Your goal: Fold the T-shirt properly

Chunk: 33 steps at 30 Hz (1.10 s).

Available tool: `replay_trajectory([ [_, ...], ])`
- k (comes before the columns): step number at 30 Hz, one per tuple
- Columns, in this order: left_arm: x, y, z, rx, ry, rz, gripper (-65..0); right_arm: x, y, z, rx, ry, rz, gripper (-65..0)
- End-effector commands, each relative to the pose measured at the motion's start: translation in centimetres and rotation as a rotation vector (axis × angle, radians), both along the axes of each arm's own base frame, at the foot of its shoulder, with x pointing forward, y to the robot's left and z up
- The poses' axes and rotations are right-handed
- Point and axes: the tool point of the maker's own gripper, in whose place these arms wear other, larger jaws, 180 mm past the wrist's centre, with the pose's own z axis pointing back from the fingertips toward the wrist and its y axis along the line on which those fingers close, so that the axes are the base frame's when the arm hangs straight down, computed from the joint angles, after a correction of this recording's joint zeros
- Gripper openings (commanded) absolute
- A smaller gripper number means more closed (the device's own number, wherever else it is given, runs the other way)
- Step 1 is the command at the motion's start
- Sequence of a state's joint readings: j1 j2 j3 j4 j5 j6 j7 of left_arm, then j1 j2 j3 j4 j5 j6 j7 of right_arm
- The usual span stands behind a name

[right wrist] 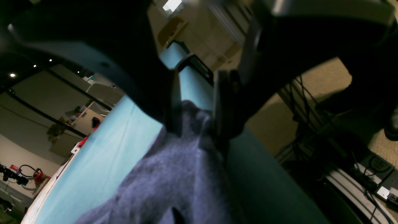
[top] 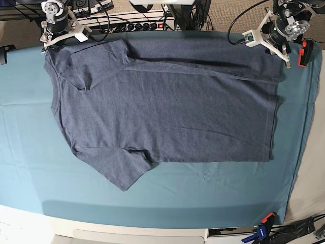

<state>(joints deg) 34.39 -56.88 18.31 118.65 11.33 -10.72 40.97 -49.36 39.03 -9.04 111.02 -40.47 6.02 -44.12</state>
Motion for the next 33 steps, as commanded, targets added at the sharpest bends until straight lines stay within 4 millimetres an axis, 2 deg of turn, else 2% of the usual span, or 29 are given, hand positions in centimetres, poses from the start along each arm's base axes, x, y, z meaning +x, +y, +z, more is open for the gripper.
replay_trajectory([
  [1,0.6,0.4,0.6,0.016,-0.022,-0.009,-48.6,0.7,-0.3,0.9,-0.024,-0.031,0.015,-46.1],
  [13,0.6,0.5,0.9,0.029,-0.024,-0.004,-48.4,0.7,-0.3,0.9,-0.024,-0.03,0.014,-46.1],
  [17,0.7,0.1,1.2,0.025,-0.03,-0.006,-43.8,0.7,-0.3,0.9,-0.024,-0.031,0.014,-46.1],
  [25,0.3,1.5,1.2,0.093,-0.01,0.029,-43.7,0.3,-1.2,1.1,-0.061,-0.023,-0.028,-46.1],
  [33,-1.5,0.0,1.8,0.066,0.02,0.008,-43.6,0.2,-1.4,1.2,-0.077,-0.024,-0.031,-46.1],
])
